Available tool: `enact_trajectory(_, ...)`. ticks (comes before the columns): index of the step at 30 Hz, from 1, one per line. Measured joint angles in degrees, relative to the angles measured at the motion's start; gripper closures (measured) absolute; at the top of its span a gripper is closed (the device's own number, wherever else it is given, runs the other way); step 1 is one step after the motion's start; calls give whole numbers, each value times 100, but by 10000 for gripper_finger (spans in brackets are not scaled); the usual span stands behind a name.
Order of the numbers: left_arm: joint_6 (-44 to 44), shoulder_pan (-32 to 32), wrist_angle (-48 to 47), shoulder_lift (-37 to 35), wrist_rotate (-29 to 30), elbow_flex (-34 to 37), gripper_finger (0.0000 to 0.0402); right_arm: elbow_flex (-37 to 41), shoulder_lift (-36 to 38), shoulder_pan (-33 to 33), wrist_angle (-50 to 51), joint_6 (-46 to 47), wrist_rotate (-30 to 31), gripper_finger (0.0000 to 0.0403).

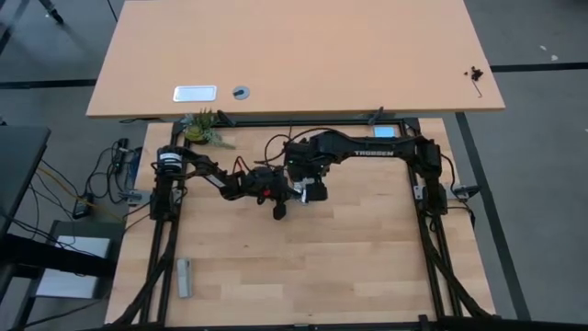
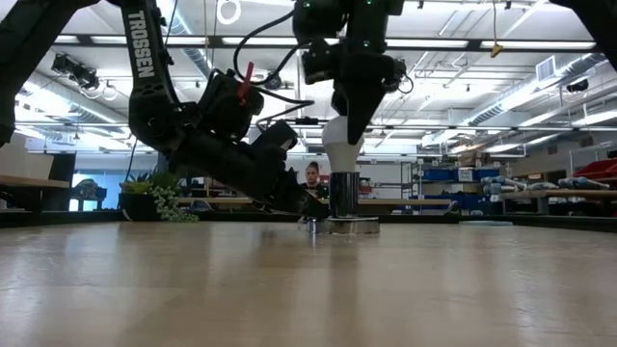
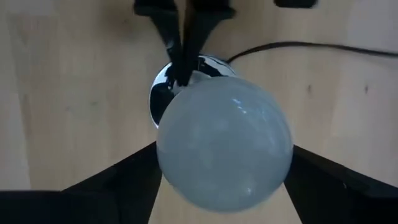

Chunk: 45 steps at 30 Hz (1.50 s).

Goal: Screw lightbulb
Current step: Remove the white lightbulb from the silver lamp

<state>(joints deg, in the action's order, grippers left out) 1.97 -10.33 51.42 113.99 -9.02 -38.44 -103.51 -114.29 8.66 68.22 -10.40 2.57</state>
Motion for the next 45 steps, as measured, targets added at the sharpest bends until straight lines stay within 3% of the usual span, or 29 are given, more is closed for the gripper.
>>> enact_trajectory(12,-8,0,2,0,-8,-2,401,-396,10,-187,537,2251,37,69)
enact_trajectory(19,-2,0,3,0,-10,-2,401,-599,9,-148,515,4943,37,73)
enact_trajectory(25,0,0,0,0,-19,-2,401,-359,6,-102,99,5485,48,73)
enact_trajectory(30,1,0,2,0,-24,-2,401,-231,1,-27,16,5064,66,90)
enact_trajectory(35,3,0,2,2,-24,-2,401,-234,1,51,10,3977,42,140)
enact_trajectory(39,3,0,2,2,-21,-4,401,-236,1,134,19,2500,-27,166)
enact_trajectory(45,3,0,0,2,-20,-4,401,-244,9,180,24,-646,-125,155)
